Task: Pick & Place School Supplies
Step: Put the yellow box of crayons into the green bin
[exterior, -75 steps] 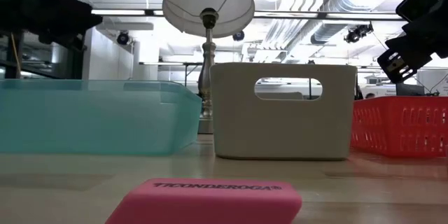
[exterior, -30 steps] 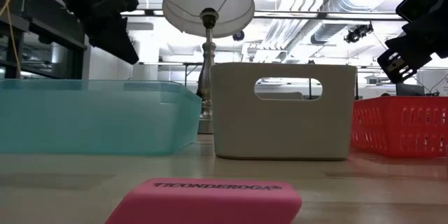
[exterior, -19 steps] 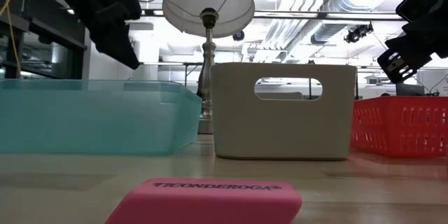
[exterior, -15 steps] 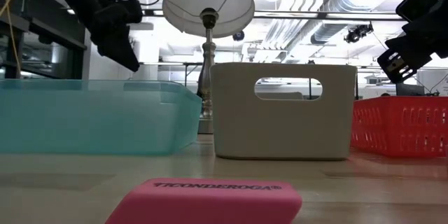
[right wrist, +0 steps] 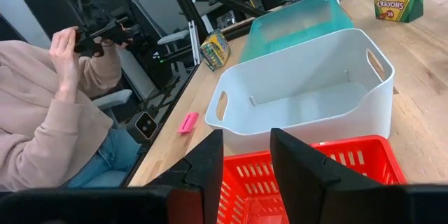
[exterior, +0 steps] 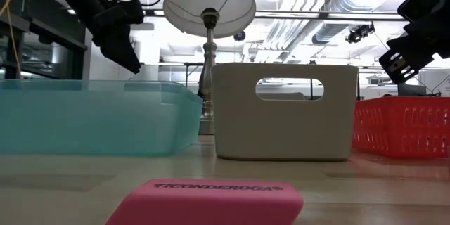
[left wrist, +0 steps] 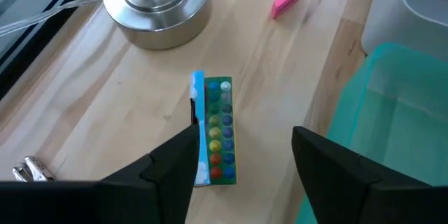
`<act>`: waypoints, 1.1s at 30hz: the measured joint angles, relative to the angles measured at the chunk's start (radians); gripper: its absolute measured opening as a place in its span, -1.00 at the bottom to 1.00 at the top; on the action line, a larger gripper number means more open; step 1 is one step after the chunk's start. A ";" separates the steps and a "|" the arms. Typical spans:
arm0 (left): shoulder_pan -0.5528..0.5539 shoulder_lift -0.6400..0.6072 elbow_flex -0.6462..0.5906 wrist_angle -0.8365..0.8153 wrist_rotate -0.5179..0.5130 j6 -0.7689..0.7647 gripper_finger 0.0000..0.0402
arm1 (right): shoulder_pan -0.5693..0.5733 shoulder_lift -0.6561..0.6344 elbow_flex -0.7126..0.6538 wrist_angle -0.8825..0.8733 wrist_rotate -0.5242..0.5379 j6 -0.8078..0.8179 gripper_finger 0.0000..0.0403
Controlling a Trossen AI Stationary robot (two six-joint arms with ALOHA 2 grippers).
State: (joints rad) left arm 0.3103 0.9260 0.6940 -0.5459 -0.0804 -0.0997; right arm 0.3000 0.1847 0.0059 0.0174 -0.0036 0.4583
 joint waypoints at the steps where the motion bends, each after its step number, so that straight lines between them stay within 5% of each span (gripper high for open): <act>1: 0.000 0.000 0.000 0.000 0.000 0.004 0.15 | 0.000 0.000 0.000 0.000 0.000 0.000 -0.45; 33: 0.056 0.216 0.000 0.012 -0.002 0.024 0.19 | 0.000 0.000 0.000 0.001 0.000 0.000 -0.45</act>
State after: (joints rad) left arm 0.3668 1.1420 0.6937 -0.5337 -0.0821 -0.0757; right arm 0.3000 0.1844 0.0056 0.0184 -0.0036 0.4583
